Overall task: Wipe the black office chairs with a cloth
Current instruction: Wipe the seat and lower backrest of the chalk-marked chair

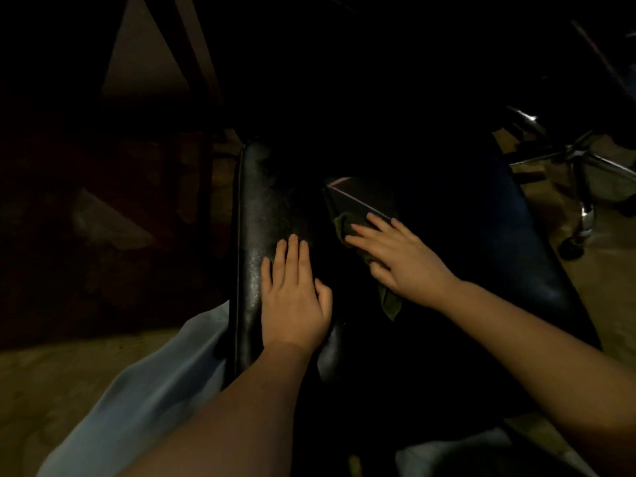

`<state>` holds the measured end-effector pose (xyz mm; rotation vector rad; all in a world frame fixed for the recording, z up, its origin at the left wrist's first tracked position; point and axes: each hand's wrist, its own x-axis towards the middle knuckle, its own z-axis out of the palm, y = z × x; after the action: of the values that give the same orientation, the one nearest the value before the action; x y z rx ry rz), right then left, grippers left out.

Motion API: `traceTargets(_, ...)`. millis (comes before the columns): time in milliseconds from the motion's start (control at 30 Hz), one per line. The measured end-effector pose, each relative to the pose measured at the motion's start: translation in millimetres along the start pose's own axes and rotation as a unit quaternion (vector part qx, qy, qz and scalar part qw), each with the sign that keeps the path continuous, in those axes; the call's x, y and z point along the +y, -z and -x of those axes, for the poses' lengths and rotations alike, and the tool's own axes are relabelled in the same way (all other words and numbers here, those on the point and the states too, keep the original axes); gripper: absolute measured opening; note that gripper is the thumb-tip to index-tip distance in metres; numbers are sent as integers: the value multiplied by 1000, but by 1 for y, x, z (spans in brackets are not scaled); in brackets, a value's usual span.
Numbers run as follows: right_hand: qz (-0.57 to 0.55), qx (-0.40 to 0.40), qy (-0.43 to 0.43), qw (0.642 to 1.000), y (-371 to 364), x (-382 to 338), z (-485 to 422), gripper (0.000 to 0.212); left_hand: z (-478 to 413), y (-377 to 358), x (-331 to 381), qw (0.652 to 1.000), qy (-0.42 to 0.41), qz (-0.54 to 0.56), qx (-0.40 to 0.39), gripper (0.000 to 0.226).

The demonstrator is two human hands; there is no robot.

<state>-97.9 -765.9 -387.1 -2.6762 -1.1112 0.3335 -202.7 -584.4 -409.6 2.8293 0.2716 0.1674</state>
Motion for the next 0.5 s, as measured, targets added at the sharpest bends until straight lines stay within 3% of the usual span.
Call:
traceTargets(67,3,15,-20,1000,3,20,-24,65,0,-3,-3,1000,-8,0,5,63)
traceTargets(300,-8,125,-232,964,30,93,-100,47,-4,-8,-9,1000,-21,-7,22,64)
traceTargets(400,-8,148,-246,958,30,83,-109,46,-4,-9,-10,999,-23,-12,22,64)
traceTargets(500,-5,139,-191,972,26,58,-93,48,-3,-9,-10,999,-23,-8,21,63)
